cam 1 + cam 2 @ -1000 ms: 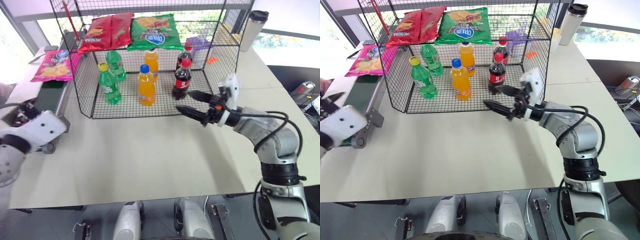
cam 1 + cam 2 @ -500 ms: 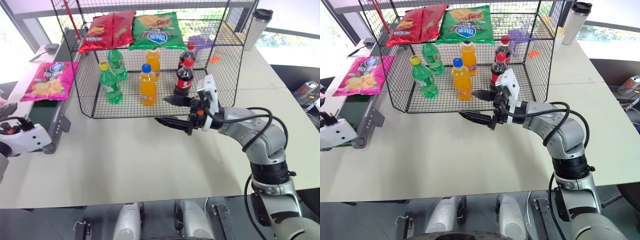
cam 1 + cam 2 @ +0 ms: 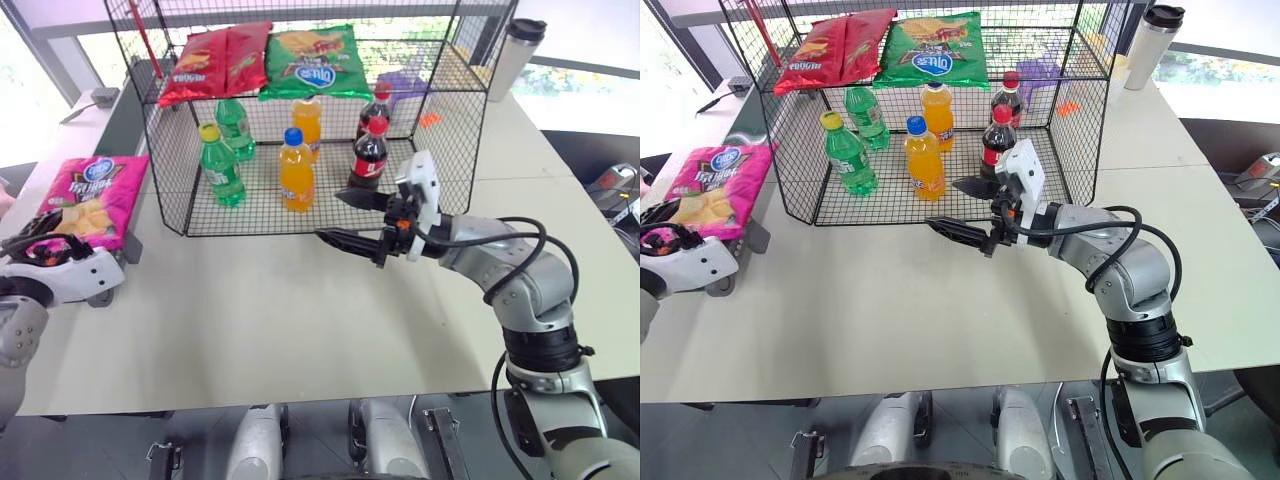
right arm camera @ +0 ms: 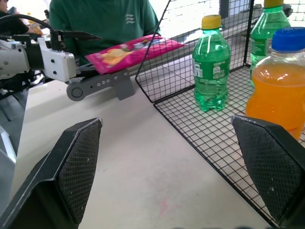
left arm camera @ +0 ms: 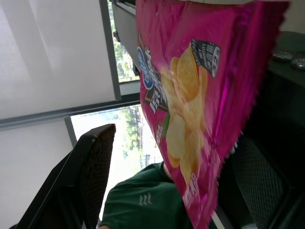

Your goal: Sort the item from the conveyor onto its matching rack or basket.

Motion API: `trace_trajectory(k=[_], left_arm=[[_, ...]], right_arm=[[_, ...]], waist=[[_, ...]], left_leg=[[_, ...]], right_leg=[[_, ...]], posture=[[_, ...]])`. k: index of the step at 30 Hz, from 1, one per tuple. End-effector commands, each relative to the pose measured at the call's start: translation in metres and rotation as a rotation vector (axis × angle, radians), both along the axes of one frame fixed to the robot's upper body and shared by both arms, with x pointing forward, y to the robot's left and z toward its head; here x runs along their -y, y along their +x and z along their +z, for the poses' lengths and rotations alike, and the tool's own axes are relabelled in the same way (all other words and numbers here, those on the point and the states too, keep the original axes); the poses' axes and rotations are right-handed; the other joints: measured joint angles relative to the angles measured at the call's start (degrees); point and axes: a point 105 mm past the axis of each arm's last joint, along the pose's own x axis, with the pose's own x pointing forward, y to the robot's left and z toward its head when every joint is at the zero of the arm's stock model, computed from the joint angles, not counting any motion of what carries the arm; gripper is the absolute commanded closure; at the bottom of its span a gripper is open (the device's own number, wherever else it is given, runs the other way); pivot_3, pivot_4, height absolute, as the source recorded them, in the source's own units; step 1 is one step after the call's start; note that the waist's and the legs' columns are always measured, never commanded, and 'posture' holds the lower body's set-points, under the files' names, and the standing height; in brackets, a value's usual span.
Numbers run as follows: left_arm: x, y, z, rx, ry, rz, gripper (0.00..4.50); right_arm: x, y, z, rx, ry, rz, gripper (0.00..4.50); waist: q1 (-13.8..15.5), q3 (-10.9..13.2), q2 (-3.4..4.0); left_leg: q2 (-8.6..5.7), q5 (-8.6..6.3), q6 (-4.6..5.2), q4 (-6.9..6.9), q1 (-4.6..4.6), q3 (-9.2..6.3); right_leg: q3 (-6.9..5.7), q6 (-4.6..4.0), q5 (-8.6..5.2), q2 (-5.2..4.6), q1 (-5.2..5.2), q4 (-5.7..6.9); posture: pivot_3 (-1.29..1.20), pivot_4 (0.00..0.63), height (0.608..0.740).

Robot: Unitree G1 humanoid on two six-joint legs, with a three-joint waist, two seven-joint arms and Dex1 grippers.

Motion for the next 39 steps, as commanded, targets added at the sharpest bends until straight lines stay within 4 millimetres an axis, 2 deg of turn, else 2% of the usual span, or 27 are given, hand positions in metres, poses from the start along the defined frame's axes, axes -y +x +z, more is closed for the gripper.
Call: trace_trajectory(k=[1,5,6,9,14,21,25,27,31,36,39], left_arm=[[0.002,0.007,0.003,0.023,0.018,-0.006,0.72],[0.001,0.015,0.002,0.022,0.011,-0.004,0.72],[0.001,0.017,0.003,0.025,0.012,-0.004,0.98],[0.001,0.021,0.005,0.03,0.009,-0.003,2.01],[0.0,0.022,0.012,0.043,0.023,-0.001,4.46],[-0.006,0.016,0.03,0.05,0.02,0.036,4.46],[-0.011,-0.006,0.067,0.026,-0.291,0.084,4.46],[-0.012,-0.02,0.093,0.04,-0.382,0.076,4.46],[-0.006,-0.051,0.13,-0.008,-0.546,-0.002,4.46],[0.013,-0.084,0.145,-0.163,-0.756,-0.14,4.46],[0.027,-0.094,0.15,-0.232,-0.873,-0.257,4.46]], right_arm=[[0.003,-0.004,0.011,0.065,0.008,-0.015,0.02],[0.004,-0.003,0.009,0.068,0.001,-0.033,0.02],[0.004,-0.003,0.009,0.069,0.0,-0.036,0.01],[0.006,-0.002,0.009,0.071,0.002,-0.052,0.0],[0.007,0.0,0.008,0.073,0.005,-0.069,0.0],[0.006,0.004,0.008,0.078,0.017,-0.072,0.0],[0.014,0.013,0.016,0.09,0.037,-0.079,0.0],[0.02,0.019,0.024,0.095,0.059,-0.081,0.0],[0.029,0.029,0.043,0.118,0.106,-0.067,0.0],[0.036,0.029,0.062,0.118,0.161,-0.015,0.0],[0.041,0.026,0.066,0.111,0.171,0.011,0.0]], waist=[[0.14,0.0,0.0],[0.34,0.0,-0.01],[0.36,-0.01,-0.01],[0.3,-0.01,-0.02],[0.39,-0.02,-0.01],[0.29,-0.02,-0.01],[0.09,0.0,-0.12],[-0.03,0.0,-0.12],[-0.36,0.0,-0.12],[-1.02,0.0,-0.11],[-1.09,0.0,-0.1]], left_leg=[[0.0,0.0,0.0,0.01,0.01,0.0],[0.0,0.0,0.0,0.06,0.12,0.01],[0.0,0.0,0.0,0.08,0.15,0.0],[0.01,0.01,-0.01,0.14,0.18,0.0],[0.02,0.01,0.0,0.17,0.19,0.01],[0.05,0.01,-0.01,0.24,0.2,0.0],[0.15,0.01,-0.01,0.29,0.15,0.0],[0.23,0.01,-0.01,0.35,0.13,0.0],[0.3,0.01,-0.01,0.38,0.14,-0.01],[0.32,0.01,-0.01,0.37,0.15,-0.02],[0.35,0.01,-0.01,0.37,0.15,-0.03]], right_leg=[[0.0,0.0,0.0,0.0,0.0,0.04],[0.01,0.0,-0.01,0.0,0.01,0.26],[0.01,-0.01,-0.01,0.0,0.02,0.33],[0.01,-0.01,-0.01,0.01,0.02,0.42],[0.02,-0.01,-0.01,0.02,0.01,0.46],[0.02,-0.01,-0.01,0.03,0.03,0.51],[0.02,-0.02,-0.01,0.11,0.02,0.49],[0.02,-0.05,0.0,0.18,0.02,0.47],[0.03,-0.11,0.02,0.31,0.03,0.46],[0.03,-0.13,0.01,0.34,0.04,0.45],[0.03,-0.15,0.0,0.39,0.04,0.47]], posture=[[0.0,0.15,0.74],[0.0,0.15,0.74],[0.0,0.15,0.74],[0.0,0.15,0.74],[0.0,0.15,0.74],[0.0,0.15,0.74],[0.0,0.15,0.74],[0.0,0.15,0.74],[0.0,0.15,0.74],[0.0,0.15,0.74],[0.0,0.15,0.74]])
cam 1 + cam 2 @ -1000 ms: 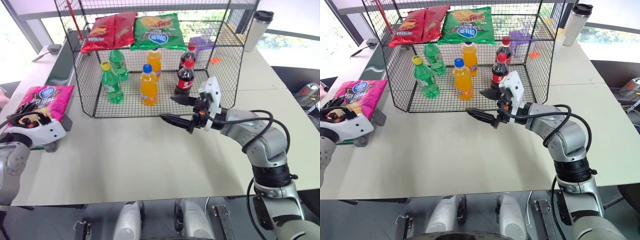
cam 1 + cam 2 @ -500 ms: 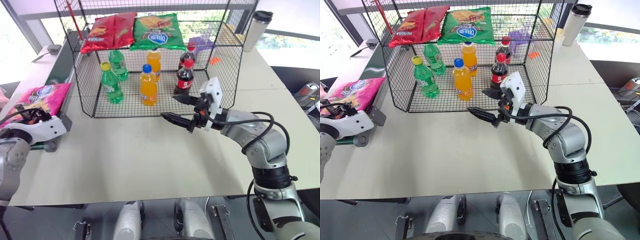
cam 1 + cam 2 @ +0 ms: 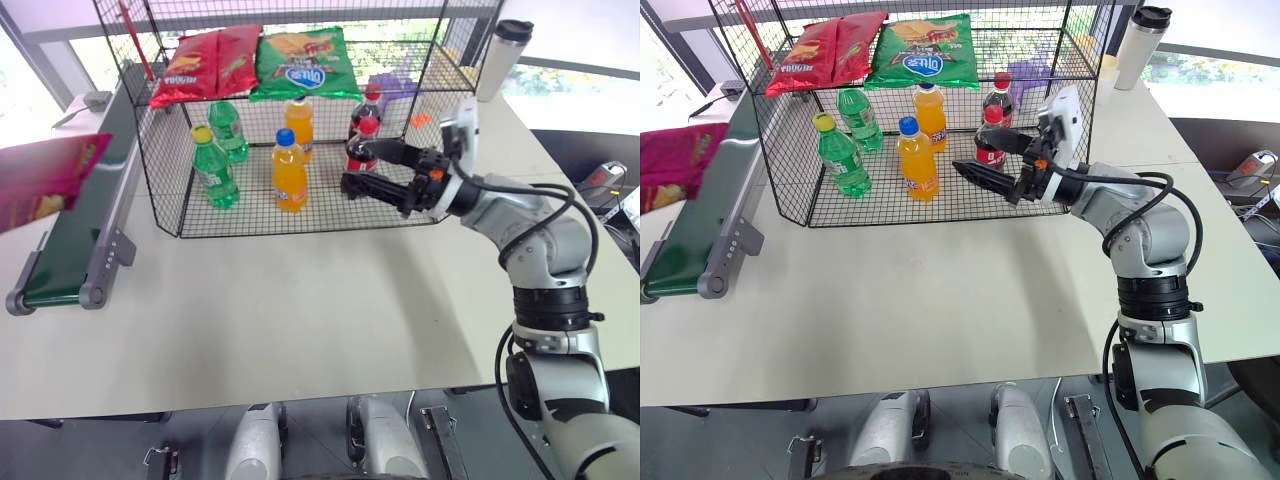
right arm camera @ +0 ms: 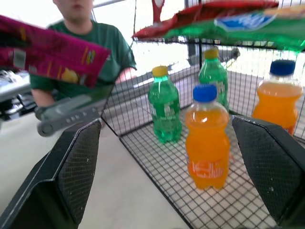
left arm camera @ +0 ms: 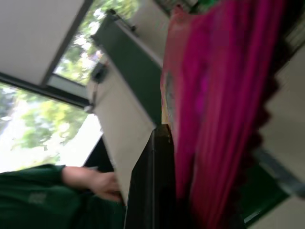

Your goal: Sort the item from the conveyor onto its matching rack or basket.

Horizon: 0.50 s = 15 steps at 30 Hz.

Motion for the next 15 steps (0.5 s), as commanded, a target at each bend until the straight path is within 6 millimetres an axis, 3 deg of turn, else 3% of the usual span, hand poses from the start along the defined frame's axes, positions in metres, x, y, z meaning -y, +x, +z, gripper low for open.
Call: trace_trajectory(k=[1,6,15], left_arm=[[0.018,-0.014,0.014,0.025,-0.126,-0.144,4.46],[0.064,-0.007,0.015,0.032,-0.393,-0.435,4.46],[0.122,0.02,0.026,0.0,-0.517,-0.793,4.46]], right_arm=[[0.005,-0.008,0.018,0.044,0.031,0.039,0.0],[0.01,-0.017,0.014,-0.015,0.052,0.104,0.0],[0.01,-0.021,0.016,0.002,-0.001,0.173,0.0]], waist=[[-0.01,0.0,0.0],[0.16,0.0,-0.01],[0.11,0.0,-0.02]], left_leg=[[0.0,0.0,0.0,0.0,0.01,0.0],[0.02,0.0,0.0,0.14,0.01,-0.09],[0.11,0.0,0.0,0.41,0.04,-0.23]], right_leg=[[0.01,-0.01,0.0,0.0,0.0,0.0],[0.03,0.0,0.0,0.05,0.11,0.03],[0.04,-0.04,0.04,0.25,0.29,0.08]], posture=[[0.0,0.15,0.74],[0.0,0.15,0.74],[0.0,0.15,0.74]])
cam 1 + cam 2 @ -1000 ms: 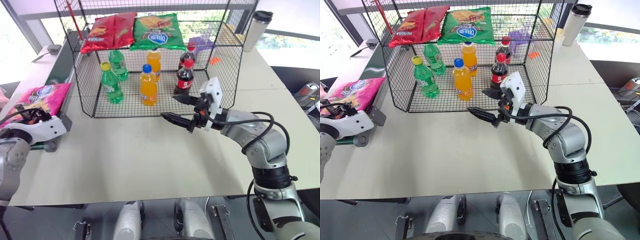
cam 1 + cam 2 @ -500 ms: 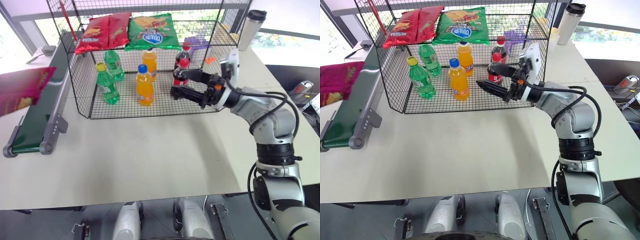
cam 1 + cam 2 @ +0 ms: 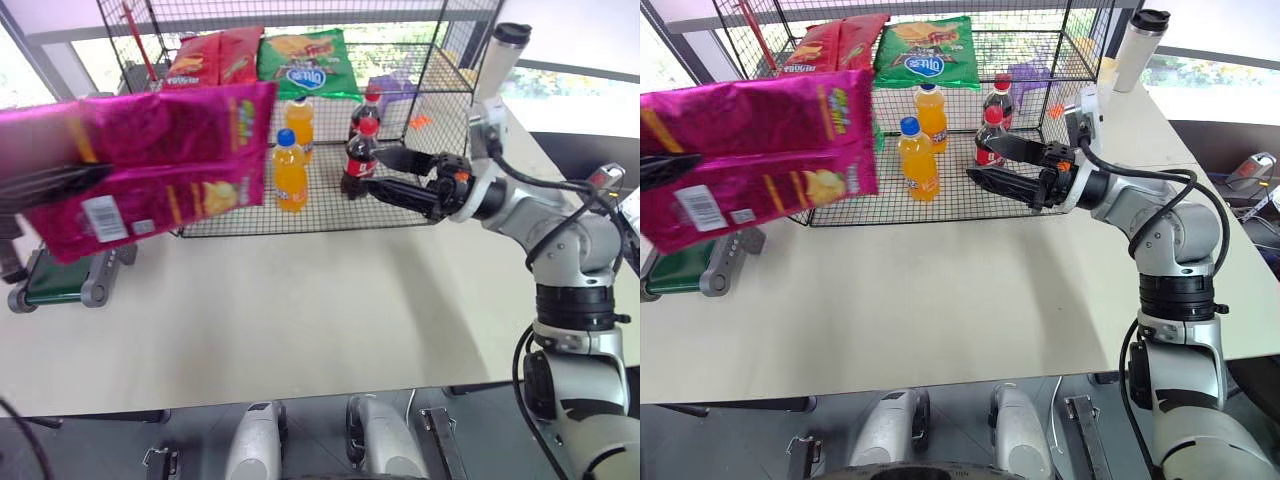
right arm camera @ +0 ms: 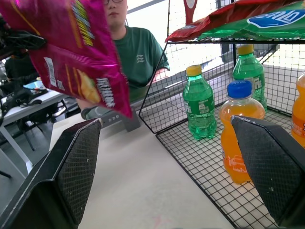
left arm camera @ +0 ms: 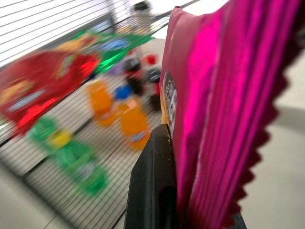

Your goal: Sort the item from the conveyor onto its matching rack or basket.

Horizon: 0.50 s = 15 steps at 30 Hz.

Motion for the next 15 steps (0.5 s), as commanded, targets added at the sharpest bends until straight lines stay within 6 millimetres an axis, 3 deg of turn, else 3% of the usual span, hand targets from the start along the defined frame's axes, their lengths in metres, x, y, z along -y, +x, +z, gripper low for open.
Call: trace_trajectory(k=[1,9,15], left_arm=[[0.015,0.005,0.01,0.034,-0.014,-0.104,4.46],[0.043,0.022,0.014,0.055,0.0,-0.281,4.46],[0.052,0.032,0.013,0.06,-0.001,-0.323,4.46]], right_arm=[[-0.002,-0.004,0.019,0.086,-0.008,0.047,0.0],[-0.019,0.003,0.024,0.14,-0.018,0.142,0.0],[-0.041,-0.012,0.035,0.155,0.022,0.282,0.0]], waist=[[0.0,0.0,0.0],[-0.03,0.0,-0.01],[0.01,0.01,-0.01]], left_leg=[[0.01,0.0,0.0,0.0,0.0,0.0],[0.03,0.0,0.0,0.02,0.0,0.03],[0.03,0.0,0.0,0.03,0.0,0.06]], right_leg=[[0.0,0.0,0.0,0.01,0.0,0.0],[0.02,-0.01,0.01,0.06,-0.01,-0.01],[0.05,-0.01,0.01,0.06,-0.01,-0.01]], posture=[[0.0,0.15,0.74],[0.0,0.15,0.74],[0.0,0.15,0.74]])
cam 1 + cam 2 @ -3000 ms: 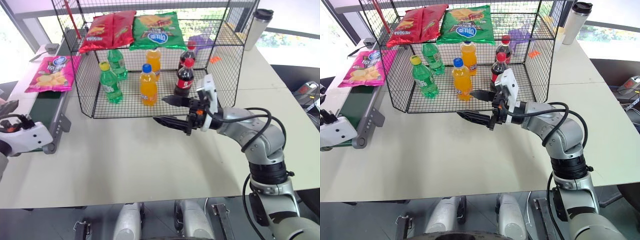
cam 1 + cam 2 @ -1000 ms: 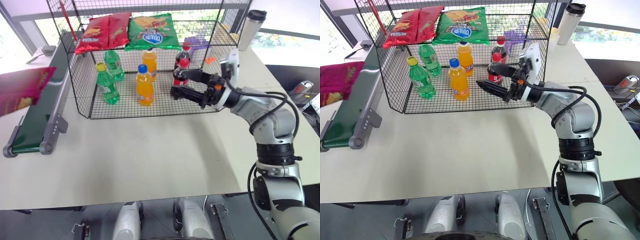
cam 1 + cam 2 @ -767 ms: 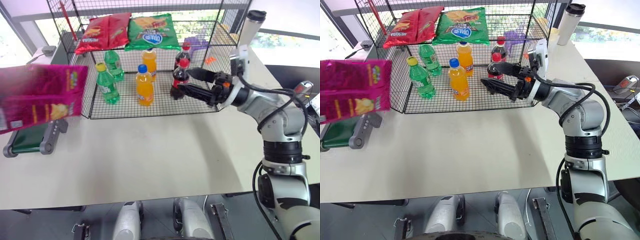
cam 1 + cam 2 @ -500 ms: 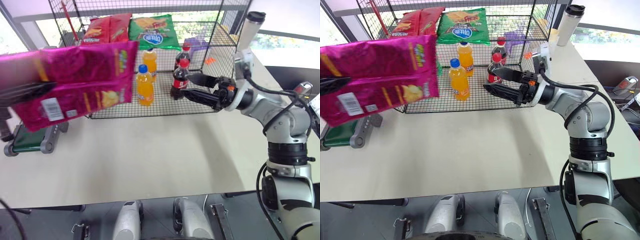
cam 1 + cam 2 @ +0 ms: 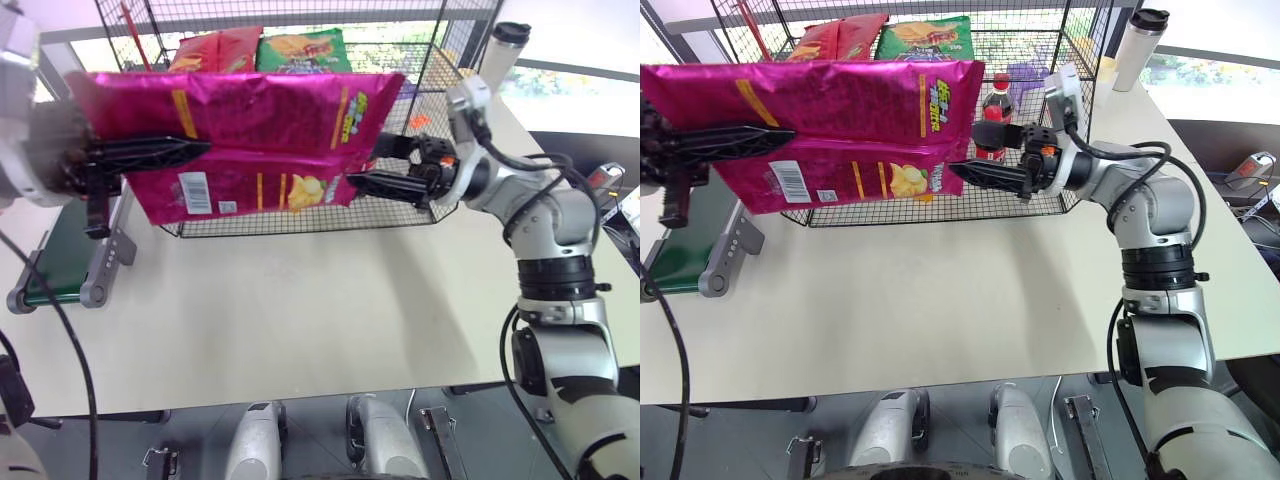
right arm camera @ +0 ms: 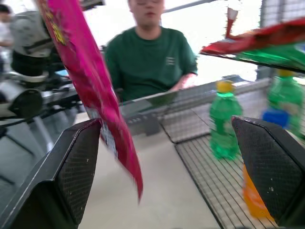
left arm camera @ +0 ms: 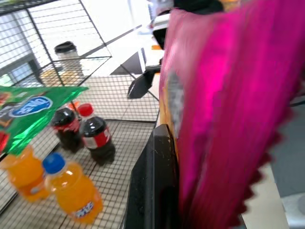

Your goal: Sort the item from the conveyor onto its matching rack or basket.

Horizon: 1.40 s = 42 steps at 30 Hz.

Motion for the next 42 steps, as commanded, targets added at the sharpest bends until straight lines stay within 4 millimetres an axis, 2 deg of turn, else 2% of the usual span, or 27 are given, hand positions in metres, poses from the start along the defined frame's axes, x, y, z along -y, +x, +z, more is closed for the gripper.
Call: trace_trajectory(k=[1,4,7,9,10,11,14,20,23,27,28,30,33,35,38,42], left_arm=[[0.005,0.001,0.006,0.048,-0.005,-0.028,4.46],[0.009,0.004,0.003,0.042,-0.004,-0.044,4.46],[0.01,0.006,0.002,0.042,-0.004,-0.043,4.5],[0.011,0.008,0.002,0.045,-0.012,-0.042,4.5],[0.011,0.009,0.002,0.045,-0.015,-0.042,4.5],[0.011,0.01,0.001,0.045,-0.017,-0.04,4.5],[0.01,0.012,0.001,0.046,-0.026,-0.029,4.5],[0.007,0.02,-0.001,0.038,-0.042,-0.005,4.5],[0.003,0.026,-0.005,0.017,-0.047,0.021,3.67],[-0.002,0.037,-0.003,0.038,-0.076,0.073,1.94],[-0.004,0.039,-0.004,0.036,-0.075,0.083,1.67],[-0.01,0.045,-0.008,0.03,-0.072,0.115,1.67],[-0.026,0.056,-0.009,0.035,-0.11,0.188,1.67],[-0.033,0.058,-0.009,0.031,-0.132,0.219,1.67],[-0.038,0.058,-0.019,0.003,-0.137,0.254,1.67],[-0.028,0.062,-0.028,-0.002,-0.179,0.294,1.67]], right_arm=[[-0.015,-0.016,0.019,0.065,0.036,0.102,0.0],[-0.022,-0.019,0.024,0.071,0.061,0.125,0.0],[-0.023,-0.02,0.027,0.053,0.092,0.138,0.84],[-0.025,-0.023,0.024,0.061,0.076,0.143,1.88],[-0.025,-0.025,0.023,0.063,0.076,0.145,2.58],[-0.025,-0.026,0.023,0.065,0.074,0.146,2.93],[-0.026,-0.029,0.022,0.071,0.065,0.147,4.46],[-0.024,-0.033,0.026,0.094,0.055,0.121,4.46],[-0.021,-0.035,0.03,0.112,0.056,0.102,4.5],[-0.015,-0.038,0.035,0.141,0.058,0.059,4.5],[-0.014,-0.039,0.036,0.147,0.057,0.046,4.5],[-0.009,-0.039,0.038,0.161,0.054,0.008,4.5],[0.012,-0.039,0.042,0.202,0.034,-0.131,4.5],[0.03,-0.04,0.048,0.233,0.02,-0.239,4.5],[0.07,-0.043,0.061,0.295,-0.004,-0.45,4.5],[0.112,-0.049,0.082,0.401,-0.003,-0.699,4.5]], waist=[[-0.01,0.0,0.0],[0.03,0.0,0.0],[0.03,0.0,0.0],[0.08,0.0,0.0],[0.07,0.0,0.0],[0.07,0.0,0.0],[0.05,0.0,0.0],[0.07,0.0,0.0],[0.06,0.0,0.0],[0.13,0.0,0.0],[0.14,0.0,0.0],[0.11,0.0,0.0],[0.31,0.0,0.0],[0.38,0.0,0.0],[0.44,0.0,0.0],[1.09,0.0,0.0]], left_leg=[[0.0,0.0,0.0,0.0,0.0,0.0],[0.01,0.0,0.0,0.01,0.0,-0.01],[0.01,0.0,0.0,0.02,0.0,0.0],[0.01,0.0,0.0,0.01,0.0,0.0],[0.01,0.0,0.0,0.01,0.0,0.0],[0.01,0.0,0.0,0.01,0.0,0.0],[0.01,0.0,0.0,0.02,0.0,0.0],[0.01,0.0,0.0,0.01,0.0,0.0],[0.01,0.0,0.0,0.02,0.0,0.0],[0.01,0.0,0.0,0.01,0.0,0.0],[0.01,0.0,0.0,0.02,0.0,0.0],[0.01,0.0,0.0,0.03,0.0,0.0],[0.01,0.0,0.0,0.02,0.0,0.0],[0.01,0.0,0.0,0.03,-0.02,0.02],[0.01,0.0,0.0,0.02,-0.02,0.06],[0.01,0.0,0.0,0.0,-0.01,0.09]], right_leg=[[0.0,0.0,0.0,0.0,0.0,0.0],[0.0,0.0,0.0,0.0,0.0,0.02],[0.0,0.0,0.0,0.0,0.0,0.02],[0.0,0.0,0.0,0.0,0.0,0.01],[0.0,0.0,0.0,0.0,0.0,0.01],[0.0,0.0,0.0,0.0,0.0,0.01],[0.0,0.0,0.0,0.0,0.0,0.02],[0.0,0.0,0.0,0.0,0.0,0.02],[0.0,0.0,0.0,0.0,0.0,0.02],[0.0,0.0,0.0,0.0,0.0,0.01],[0.0,0.0,0.0,0.0,0.0,0.01],[0.0,0.0,0.0,0.0,0.0,0.01],[-0.01,0.0,0.0,0.0,0.0,0.01],[-0.01,0.0,0.0,-0.01,0.0,-0.01],[0.01,0.01,0.0,-0.04,-0.01,-0.01],[0.03,0.0,0.0,-0.04,-0.02,-0.04]], posture=[[0.0,0.15,0.74],[0.0,0.15,0.74],[0.0,0.15,0.74],[0.0,0.15,0.74],[0.0,0.15,0.74],[0.0,0.15,0.74],[0.0,0.15,0.74],[0.0,0.15,0.74],[0.0,0.15,0.74],[0.0,0.15,0.74],[0.0,0.15,0.74],[0.0,0.15,0.74],[0.0,0.15,0.74],[0.0,0.15,0.74],[0.0,0.15,0.74],[0.0,0.15,0.74]])
